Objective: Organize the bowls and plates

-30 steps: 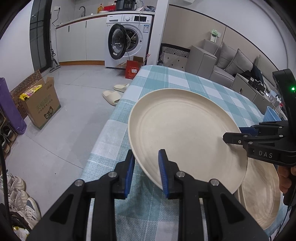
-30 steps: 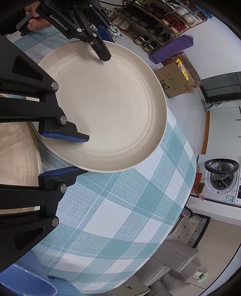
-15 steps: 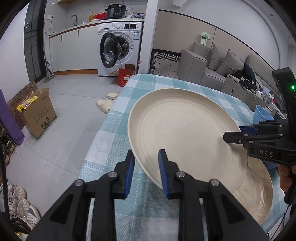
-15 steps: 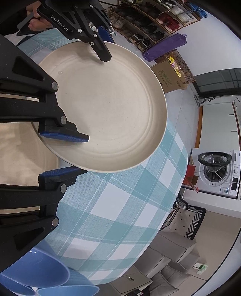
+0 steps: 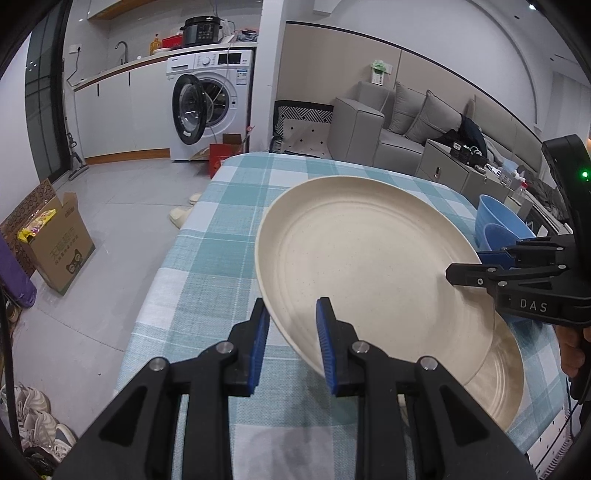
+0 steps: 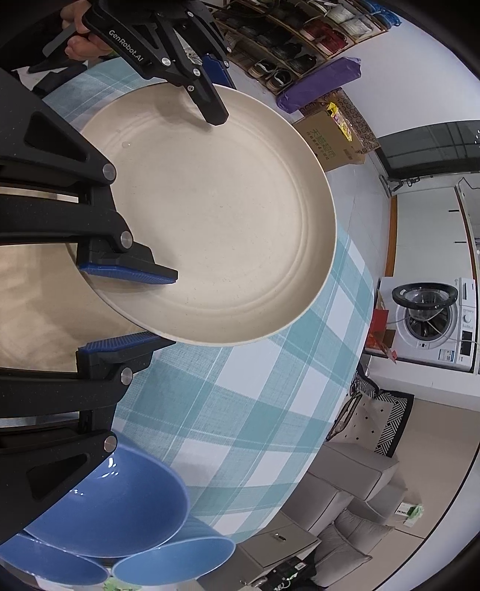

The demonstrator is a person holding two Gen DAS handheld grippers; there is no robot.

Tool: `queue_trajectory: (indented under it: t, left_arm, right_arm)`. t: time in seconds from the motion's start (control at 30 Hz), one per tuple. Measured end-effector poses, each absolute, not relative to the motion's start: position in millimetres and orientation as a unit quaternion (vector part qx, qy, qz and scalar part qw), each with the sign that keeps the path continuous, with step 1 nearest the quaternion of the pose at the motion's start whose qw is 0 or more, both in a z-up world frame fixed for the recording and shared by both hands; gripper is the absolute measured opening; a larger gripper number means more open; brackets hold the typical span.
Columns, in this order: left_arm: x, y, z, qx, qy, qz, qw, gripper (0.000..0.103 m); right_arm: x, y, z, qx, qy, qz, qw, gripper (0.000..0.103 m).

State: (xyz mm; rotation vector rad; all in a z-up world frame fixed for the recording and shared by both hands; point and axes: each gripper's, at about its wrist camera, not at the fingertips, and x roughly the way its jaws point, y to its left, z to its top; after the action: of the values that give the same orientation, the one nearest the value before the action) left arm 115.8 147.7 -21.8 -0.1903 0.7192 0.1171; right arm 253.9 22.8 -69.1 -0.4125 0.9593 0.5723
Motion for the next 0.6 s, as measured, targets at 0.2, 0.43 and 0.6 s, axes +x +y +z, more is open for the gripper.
queue_trajectory:
  t: [0.2, 0.43, 0.6]
  left_arm:
    - [114.9, 132.8, -17.5, -0.083, 0.352, 0.042, 0.931, 0.024]
    - [113.2, 119.4, -15.1, -0.071, 0.355, 0.027, 0.932, 0.024]
    - [113.5, 113.4, -17.8, -0.069, 0.359, 0.017, 0.931, 0.024]
  right_arm:
    - [246.3, 4.0, -66.1, -0.191, 0.454, 0.258, 0.831, 0.026]
    - [236.7, -15.9, -66.5, -0.177, 0.47, 0.244, 0.83, 0.026]
    - [225.5, -26.1, -66.2, -0.177, 0.469, 0.234, 0.833, 0.026]
